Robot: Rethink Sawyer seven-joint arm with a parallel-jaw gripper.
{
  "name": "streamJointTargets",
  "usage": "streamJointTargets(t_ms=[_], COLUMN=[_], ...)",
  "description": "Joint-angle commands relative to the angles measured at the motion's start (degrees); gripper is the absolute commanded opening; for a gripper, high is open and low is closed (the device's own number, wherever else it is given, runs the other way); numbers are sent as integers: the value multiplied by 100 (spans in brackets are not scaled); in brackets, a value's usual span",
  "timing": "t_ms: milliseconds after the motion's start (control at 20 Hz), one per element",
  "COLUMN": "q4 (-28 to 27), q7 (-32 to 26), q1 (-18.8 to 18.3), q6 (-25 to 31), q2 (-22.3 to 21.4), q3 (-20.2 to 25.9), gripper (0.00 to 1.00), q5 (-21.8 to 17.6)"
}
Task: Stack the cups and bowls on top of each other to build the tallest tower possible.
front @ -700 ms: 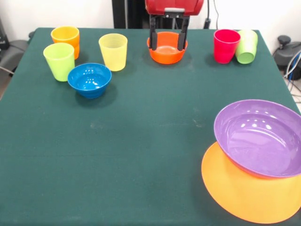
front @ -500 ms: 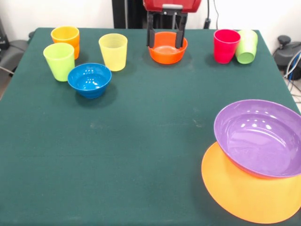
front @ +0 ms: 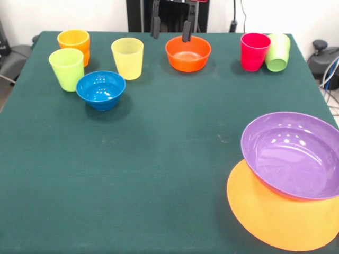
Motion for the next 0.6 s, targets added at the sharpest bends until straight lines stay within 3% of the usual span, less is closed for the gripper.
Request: streamJointTargets(t_ms=[50, 250, 600], q4=[884, 1045, 1152], q7=[1401, 1840, 2449], q1=[-4, -204, -391], q6=[18, -325, -1077], q2=[139, 326, 925], q3=[135, 337, 490], gripper=[100, 100, 100], q5=[224, 323, 81])
